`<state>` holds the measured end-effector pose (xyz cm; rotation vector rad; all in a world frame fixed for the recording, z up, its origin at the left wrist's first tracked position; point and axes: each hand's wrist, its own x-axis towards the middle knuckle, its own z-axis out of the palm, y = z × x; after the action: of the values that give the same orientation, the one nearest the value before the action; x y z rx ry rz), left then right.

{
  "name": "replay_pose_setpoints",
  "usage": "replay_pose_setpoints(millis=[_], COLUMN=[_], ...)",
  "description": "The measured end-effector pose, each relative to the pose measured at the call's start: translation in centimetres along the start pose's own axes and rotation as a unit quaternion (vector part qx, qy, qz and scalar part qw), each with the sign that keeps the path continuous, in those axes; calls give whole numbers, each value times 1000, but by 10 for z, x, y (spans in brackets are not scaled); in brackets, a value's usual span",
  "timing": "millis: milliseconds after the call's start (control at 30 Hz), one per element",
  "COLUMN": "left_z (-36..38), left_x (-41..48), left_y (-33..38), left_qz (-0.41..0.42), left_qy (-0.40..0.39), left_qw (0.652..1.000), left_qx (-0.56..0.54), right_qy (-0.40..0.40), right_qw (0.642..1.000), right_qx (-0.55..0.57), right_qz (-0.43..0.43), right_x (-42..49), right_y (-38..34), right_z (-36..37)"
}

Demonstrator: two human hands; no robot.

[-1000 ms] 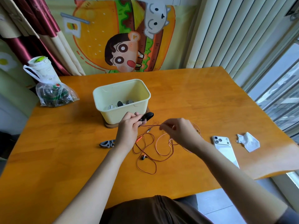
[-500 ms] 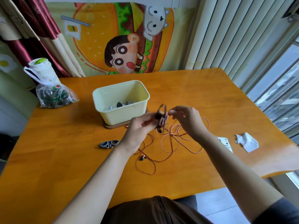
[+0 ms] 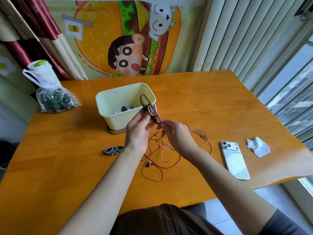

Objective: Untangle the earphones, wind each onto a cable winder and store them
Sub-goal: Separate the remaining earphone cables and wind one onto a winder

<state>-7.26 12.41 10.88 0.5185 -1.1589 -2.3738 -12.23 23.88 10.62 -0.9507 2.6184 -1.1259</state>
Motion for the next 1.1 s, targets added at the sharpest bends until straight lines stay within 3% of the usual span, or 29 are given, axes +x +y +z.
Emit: replay_pose_setpoints(millis=[300, 500, 567, 633, 733, 933, 1000, 1100], left_z=[3, 5, -3, -15, -33, -37, -36, -32], left_x=[-4, 0, 5, 12, 18, 8, 9, 8], left_y=[-3, 1, -1, -3, -5, -22, -22, -18], left_qz=[4, 60, 115, 184, 211, 282, 283, 243], left_qy=[4, 43, 76, 85, 72, -95, -105, -147], left_qw=[1000, 992, 970, 921, 867, 775, 770, 792], left_qx=[20, 104, 199, 334, 445, 558, 562, 541], right_qy=[-54, -83, -85, -85, -87, -72, -62, -46], right_qw=[999, 997, 996, 996, 994, 988, 986, 987], right_qx=[-5, 7, 2, -17, -60, -139, -152, -153], right_qz=[2, -2, -11, -12, -4, -3, -1, 10], right_x=[-2, -11, -14, -16, -13, 4, 7, 11], right_y=[-1, -5, -7, -7, -2, 9, 13, 20], right_z=[0, 0, -1, -6, -20, -44, -50, -55])
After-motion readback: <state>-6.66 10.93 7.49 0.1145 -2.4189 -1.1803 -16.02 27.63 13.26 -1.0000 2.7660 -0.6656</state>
